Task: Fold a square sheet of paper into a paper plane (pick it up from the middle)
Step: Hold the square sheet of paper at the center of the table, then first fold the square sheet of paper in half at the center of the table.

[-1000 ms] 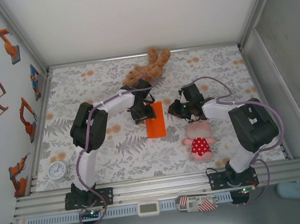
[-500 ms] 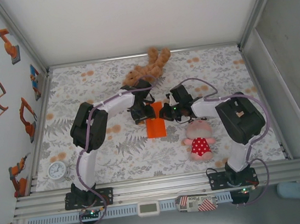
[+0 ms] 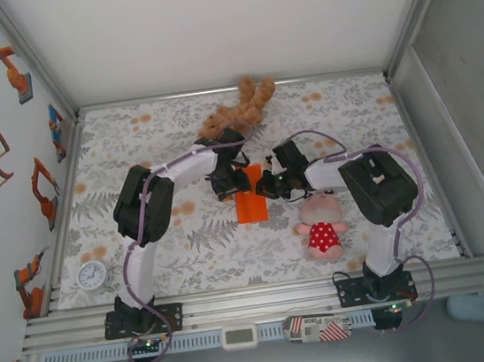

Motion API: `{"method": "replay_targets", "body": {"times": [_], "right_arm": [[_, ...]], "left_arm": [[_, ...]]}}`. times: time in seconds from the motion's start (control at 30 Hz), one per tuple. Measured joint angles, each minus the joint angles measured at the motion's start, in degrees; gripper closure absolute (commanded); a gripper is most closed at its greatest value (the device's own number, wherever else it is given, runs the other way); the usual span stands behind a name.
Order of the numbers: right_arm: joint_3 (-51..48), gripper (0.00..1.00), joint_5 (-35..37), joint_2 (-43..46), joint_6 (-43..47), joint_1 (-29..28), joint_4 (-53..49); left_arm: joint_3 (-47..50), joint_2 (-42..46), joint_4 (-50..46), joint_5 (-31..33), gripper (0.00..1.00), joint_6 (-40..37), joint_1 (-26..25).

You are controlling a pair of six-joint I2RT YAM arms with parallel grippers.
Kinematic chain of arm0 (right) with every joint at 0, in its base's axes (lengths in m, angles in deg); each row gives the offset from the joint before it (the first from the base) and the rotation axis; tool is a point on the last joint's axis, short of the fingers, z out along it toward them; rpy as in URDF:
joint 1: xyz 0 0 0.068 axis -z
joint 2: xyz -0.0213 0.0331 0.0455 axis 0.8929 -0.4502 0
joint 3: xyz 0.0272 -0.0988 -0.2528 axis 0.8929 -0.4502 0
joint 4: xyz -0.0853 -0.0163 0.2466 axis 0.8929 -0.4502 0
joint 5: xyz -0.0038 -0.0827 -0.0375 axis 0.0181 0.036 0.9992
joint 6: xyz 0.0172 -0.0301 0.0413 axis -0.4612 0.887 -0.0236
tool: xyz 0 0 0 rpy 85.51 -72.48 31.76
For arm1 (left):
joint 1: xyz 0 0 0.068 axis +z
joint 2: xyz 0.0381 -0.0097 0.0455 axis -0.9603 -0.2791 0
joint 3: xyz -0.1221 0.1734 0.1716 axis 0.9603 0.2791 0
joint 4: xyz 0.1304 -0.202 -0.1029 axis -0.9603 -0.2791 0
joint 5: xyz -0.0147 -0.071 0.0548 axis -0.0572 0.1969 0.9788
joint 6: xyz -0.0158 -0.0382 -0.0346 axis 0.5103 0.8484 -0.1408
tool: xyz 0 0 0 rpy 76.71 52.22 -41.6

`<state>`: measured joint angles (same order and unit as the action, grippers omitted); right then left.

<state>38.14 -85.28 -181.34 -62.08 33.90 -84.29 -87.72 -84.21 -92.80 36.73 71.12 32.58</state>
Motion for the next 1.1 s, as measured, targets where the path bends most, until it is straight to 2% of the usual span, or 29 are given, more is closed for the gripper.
{"method": "replay_targets", "body": {"times": [0.37,0.57,0.77,0.93,1.1], "right_arm": [[0.0,1.0,0.2,-0.2,2.2,0.0,-0.2],[0.4,1.0,0.1,-0.4,4.9,0.0,-1.2],[2.0,1.0,-0.7,-1.2,7.2,0.2,-3.4],[3.0,1.0,-1.4,-1.7,7.8,0.3,-4.4],[3.6,1.0,-2.0,-2.2,9.0,0.4,-5.2]], "left_arm": [[0.0,0.4,0.0,0.0,0.46,0.0,0.0],[2.0,3.3,2.6,-0.2,0.43,0.0,-0.1],[7.1,8.6,4.9,3.7,0.41,0.5,-1.0],[10.1,16.8,7.6,4.4,0.47,0.8,-0.3],[13.3,21.7,15.3,-0.5,0.66,2.5,0.9]]}}
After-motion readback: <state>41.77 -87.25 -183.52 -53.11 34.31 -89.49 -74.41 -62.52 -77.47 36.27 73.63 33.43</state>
